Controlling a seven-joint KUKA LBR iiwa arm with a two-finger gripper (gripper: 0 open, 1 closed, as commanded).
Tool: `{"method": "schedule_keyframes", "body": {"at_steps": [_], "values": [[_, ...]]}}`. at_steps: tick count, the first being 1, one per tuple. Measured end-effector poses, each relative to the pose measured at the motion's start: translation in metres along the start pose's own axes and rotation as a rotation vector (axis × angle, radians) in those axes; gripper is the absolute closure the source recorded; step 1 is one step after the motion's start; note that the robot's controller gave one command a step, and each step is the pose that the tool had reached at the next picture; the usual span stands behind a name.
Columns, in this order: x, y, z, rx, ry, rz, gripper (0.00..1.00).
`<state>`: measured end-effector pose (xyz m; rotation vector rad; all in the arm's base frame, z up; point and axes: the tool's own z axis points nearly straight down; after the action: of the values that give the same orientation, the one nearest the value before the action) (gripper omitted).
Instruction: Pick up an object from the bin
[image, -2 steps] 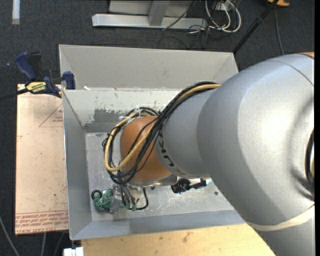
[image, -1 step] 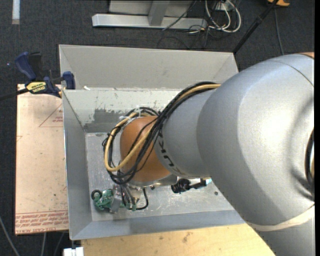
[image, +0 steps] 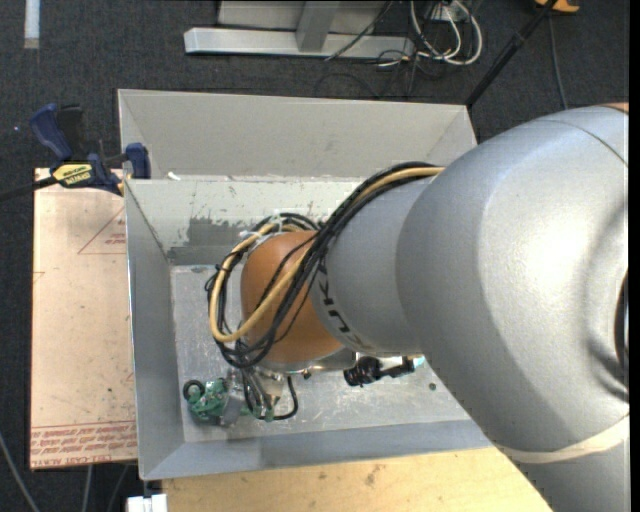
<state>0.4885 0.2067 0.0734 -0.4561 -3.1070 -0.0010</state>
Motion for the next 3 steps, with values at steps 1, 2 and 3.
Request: {"method": "schedule_keyframes", "body": {"at_steps": [1,2,3], "values": [[0.001,-0.001,-0.014,0.005,0.005,0.000,1.00],[0.001,-0.001,-0.036,0.003,0.004,0.000,1.00],[0.000,0.000,-0.055,-0.001,-0.001,0.000,1.00]]}}
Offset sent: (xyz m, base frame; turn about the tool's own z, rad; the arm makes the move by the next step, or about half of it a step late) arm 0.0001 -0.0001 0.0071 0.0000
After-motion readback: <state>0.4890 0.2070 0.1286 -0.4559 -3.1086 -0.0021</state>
